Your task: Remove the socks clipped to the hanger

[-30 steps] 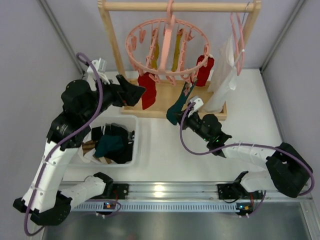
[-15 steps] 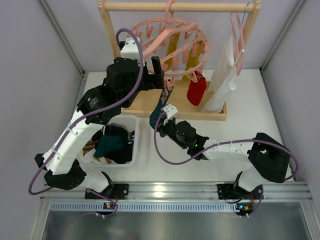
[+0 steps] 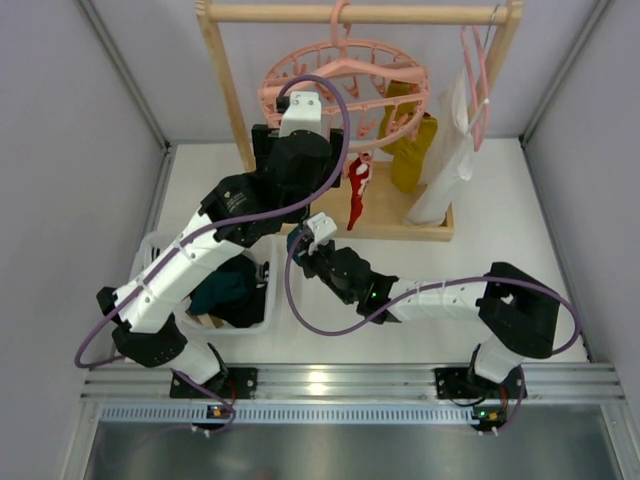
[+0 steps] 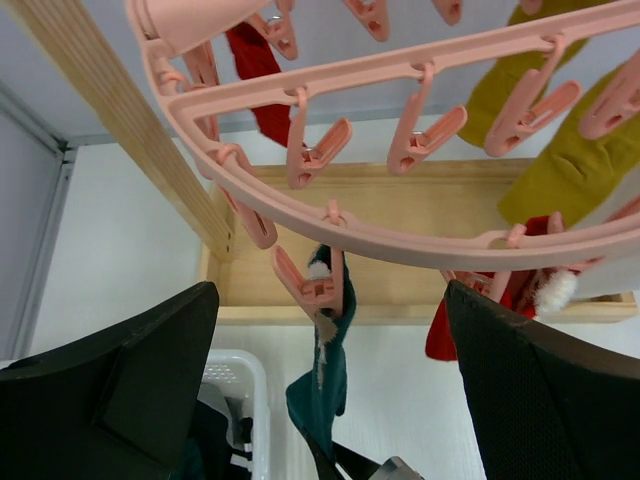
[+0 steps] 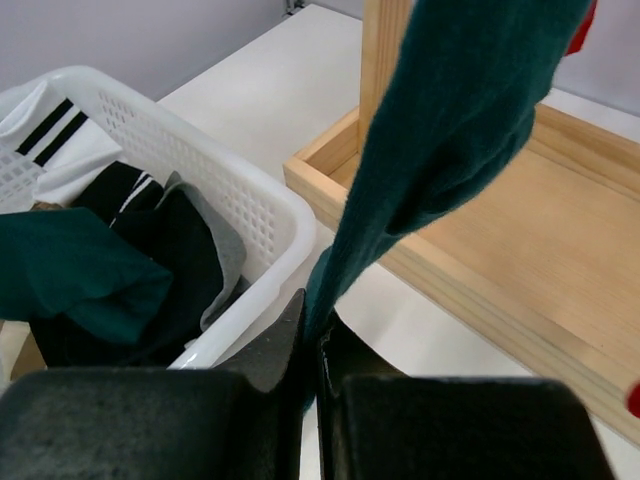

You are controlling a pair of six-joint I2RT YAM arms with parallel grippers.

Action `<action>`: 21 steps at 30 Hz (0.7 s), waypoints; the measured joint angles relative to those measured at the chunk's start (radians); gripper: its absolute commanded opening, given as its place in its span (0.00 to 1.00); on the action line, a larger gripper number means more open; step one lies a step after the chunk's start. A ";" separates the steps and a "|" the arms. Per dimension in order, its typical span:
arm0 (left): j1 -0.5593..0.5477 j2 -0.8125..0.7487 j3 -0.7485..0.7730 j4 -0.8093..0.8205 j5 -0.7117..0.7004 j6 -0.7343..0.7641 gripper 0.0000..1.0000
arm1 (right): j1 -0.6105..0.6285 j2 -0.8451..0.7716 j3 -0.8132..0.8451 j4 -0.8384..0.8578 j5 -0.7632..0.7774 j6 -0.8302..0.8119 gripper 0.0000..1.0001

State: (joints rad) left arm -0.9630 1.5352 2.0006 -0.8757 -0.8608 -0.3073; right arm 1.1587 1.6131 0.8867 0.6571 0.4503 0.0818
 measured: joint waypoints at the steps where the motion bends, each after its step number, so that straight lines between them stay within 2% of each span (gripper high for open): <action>1: -0.002 0.001 0.000 0.000 -0.016 0.002 0.97 | 0.003 0.002 0.000 0.000 0.002 0.000 0.00; 6: 0.000 0.003 -0.008 0.000 -0.062 -0.005 0.95 | 0.009 0.006 0.000 0.000 0.008 0.007 0.00; 19: 0.010 0.003 -0.043 0.000 -0.054 -0.048 0.85 | 0.010 0.006 0.000 0.000 0.004 0.027 0.00; 21: 0.014 0.006 -0.047 0.000 -0.054 -0.062 0.78 | 0.010 0.006 0.000 0.000 0.000 0.027 0.00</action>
State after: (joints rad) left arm -0.9489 1.5417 1.9541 -0.8761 -0.9146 -0.3695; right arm 1.1690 1.6196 0.8867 0.6571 0.4507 0.1089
